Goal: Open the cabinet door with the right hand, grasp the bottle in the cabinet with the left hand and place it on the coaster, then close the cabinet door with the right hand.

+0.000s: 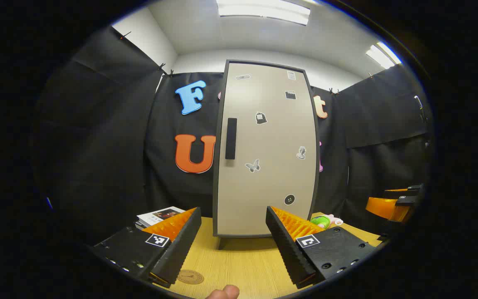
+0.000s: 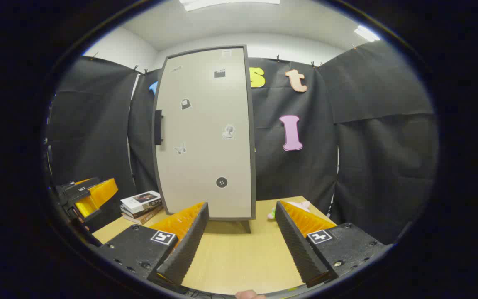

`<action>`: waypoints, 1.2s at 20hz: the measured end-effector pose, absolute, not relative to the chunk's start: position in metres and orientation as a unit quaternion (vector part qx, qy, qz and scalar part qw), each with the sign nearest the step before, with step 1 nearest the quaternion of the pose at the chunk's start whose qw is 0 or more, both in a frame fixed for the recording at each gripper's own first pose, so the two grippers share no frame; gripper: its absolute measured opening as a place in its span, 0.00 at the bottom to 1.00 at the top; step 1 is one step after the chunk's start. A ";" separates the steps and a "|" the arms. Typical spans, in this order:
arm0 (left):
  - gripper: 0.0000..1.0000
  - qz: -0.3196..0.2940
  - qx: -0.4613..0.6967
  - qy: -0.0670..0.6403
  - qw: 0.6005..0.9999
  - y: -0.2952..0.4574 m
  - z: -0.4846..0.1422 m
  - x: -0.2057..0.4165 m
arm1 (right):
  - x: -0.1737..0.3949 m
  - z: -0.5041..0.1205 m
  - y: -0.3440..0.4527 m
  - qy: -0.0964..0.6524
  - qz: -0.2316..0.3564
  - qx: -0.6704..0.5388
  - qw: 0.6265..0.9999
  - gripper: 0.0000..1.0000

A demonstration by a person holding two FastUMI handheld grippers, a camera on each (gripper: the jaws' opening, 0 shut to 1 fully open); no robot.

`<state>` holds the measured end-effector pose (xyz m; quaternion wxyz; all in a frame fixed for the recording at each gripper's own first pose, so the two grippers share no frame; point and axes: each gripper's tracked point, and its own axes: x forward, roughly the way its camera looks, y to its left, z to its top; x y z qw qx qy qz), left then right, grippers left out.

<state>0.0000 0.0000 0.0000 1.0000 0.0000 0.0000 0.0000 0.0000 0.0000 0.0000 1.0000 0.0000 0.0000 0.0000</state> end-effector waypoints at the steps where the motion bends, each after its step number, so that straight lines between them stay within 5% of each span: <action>1: 0.95 -0.002 0.000 -0.002 1.000 -0.001 0.001 0.000 | -0.001 0.000 0.000 -0.001 -0.001 0.000 1.000 0.96; 24: 0.95 -0.006 0.009 -0.012 1.000 -0.006 0.007 -0.008 | -0.014 0.004 -0.007 -0.012 -0.010 0.005 1.000 0.97</action>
